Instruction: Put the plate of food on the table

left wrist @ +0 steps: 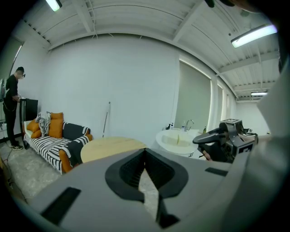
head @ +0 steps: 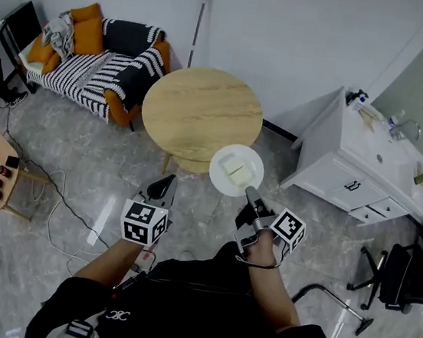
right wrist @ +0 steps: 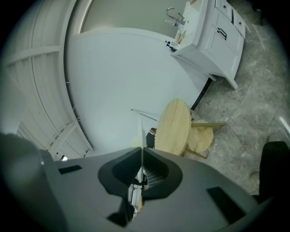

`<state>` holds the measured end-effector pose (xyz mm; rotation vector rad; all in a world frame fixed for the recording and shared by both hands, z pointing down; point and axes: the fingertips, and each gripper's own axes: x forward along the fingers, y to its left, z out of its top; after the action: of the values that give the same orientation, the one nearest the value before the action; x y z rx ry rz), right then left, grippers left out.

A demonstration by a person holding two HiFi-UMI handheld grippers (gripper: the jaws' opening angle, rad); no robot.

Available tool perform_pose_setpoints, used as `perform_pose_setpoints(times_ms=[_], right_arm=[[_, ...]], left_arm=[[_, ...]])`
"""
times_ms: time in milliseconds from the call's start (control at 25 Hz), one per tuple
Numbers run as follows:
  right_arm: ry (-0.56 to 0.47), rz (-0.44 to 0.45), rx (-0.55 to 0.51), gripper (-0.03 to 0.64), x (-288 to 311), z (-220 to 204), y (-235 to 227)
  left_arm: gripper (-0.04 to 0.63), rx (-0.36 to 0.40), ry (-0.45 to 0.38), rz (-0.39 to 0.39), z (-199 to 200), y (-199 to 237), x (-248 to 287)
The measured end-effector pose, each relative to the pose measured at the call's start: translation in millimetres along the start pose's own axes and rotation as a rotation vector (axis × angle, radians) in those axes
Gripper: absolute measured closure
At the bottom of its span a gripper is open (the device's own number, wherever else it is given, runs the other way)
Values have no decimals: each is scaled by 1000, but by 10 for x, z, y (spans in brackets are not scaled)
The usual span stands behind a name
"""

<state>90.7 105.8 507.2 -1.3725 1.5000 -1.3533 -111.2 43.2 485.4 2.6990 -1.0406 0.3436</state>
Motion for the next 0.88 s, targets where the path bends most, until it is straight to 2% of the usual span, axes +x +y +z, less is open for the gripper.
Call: perform_pose_setpoints(times_ms=[280,560,880], right_arm=[[2,-26,-4,598,16,-35,-29],[40,2,-15,598,203,4,26],[83,30,-14,598,596,-13,76]], left_arm=[[589,-8,-21,4,22,19,-34],[589,-16,-30,50,43,124,-56],[589,-20,-40,111,79,445,-26]])
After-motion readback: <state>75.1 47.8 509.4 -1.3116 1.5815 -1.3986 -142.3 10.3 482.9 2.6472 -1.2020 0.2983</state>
